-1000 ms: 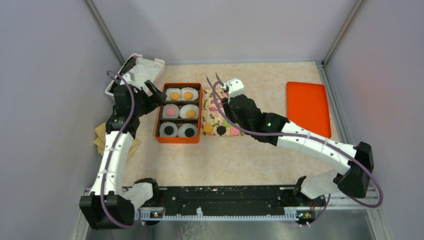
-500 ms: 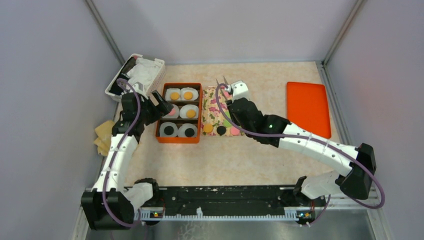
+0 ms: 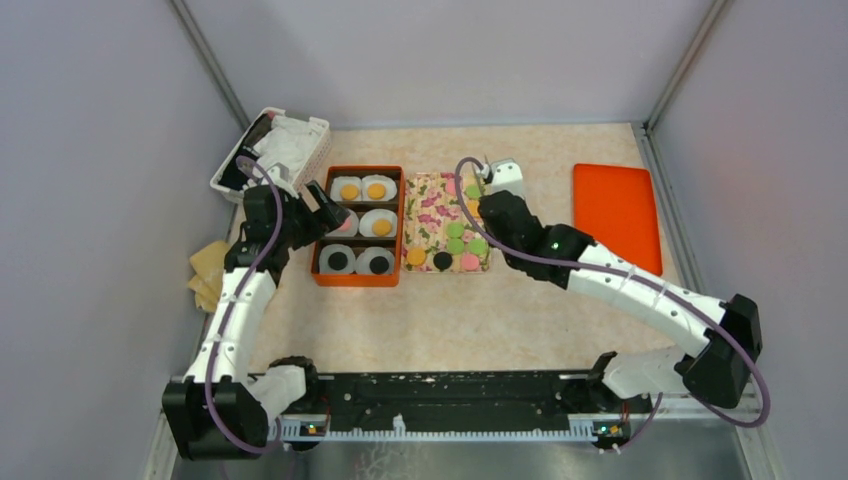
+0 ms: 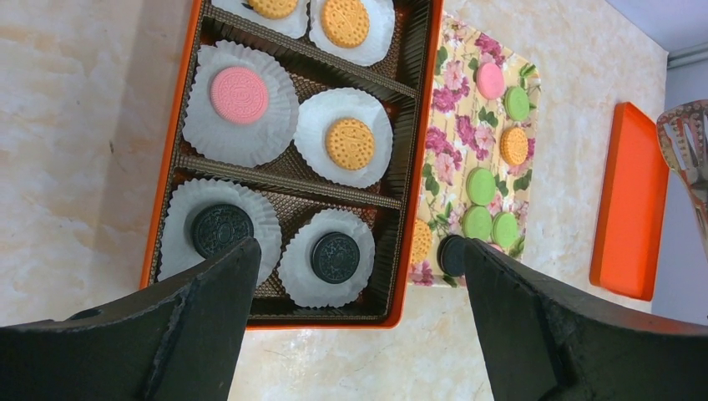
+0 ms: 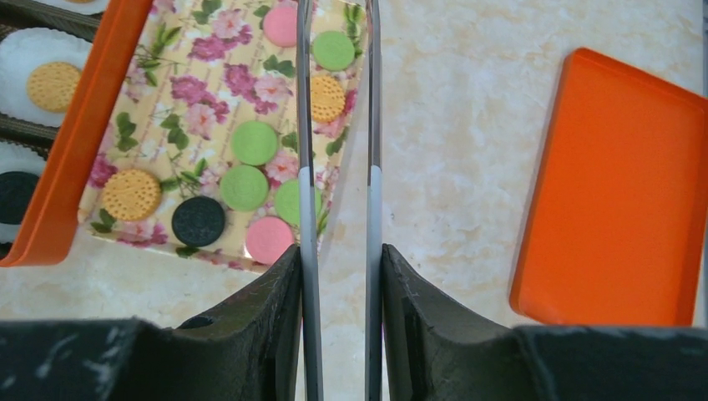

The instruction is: Pack the cookies

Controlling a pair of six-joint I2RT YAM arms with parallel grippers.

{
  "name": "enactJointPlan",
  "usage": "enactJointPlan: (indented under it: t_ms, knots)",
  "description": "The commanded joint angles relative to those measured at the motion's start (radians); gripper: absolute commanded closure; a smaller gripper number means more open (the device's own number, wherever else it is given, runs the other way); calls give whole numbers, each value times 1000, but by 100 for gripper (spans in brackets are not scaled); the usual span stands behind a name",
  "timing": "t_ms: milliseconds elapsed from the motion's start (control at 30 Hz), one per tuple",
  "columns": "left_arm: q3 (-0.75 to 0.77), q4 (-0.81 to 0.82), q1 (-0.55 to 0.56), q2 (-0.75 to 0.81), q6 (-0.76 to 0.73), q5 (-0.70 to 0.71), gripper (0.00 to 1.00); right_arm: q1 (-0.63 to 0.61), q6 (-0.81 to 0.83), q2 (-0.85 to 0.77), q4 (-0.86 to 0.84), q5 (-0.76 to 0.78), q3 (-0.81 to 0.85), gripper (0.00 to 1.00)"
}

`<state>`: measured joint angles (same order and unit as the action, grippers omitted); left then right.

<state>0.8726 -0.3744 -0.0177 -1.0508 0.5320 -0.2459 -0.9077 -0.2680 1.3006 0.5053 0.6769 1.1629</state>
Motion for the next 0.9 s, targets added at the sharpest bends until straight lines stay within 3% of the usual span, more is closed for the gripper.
enactJointPlan:
  t_ms: [0, 367, 867]
  knots:
    - [-4, 30, 4, 15, -18, -10, 3, 31, -35, -77, -15, 12, -29, 67]
    - [30, 49, 5, -53, -4, -5, 3, 181, -41, -9, -106, -97, -102, 66]
    - [103, 131, 68, -305, 3, -24, 4, 445, -89, 270, -233, -329, -69, 71]
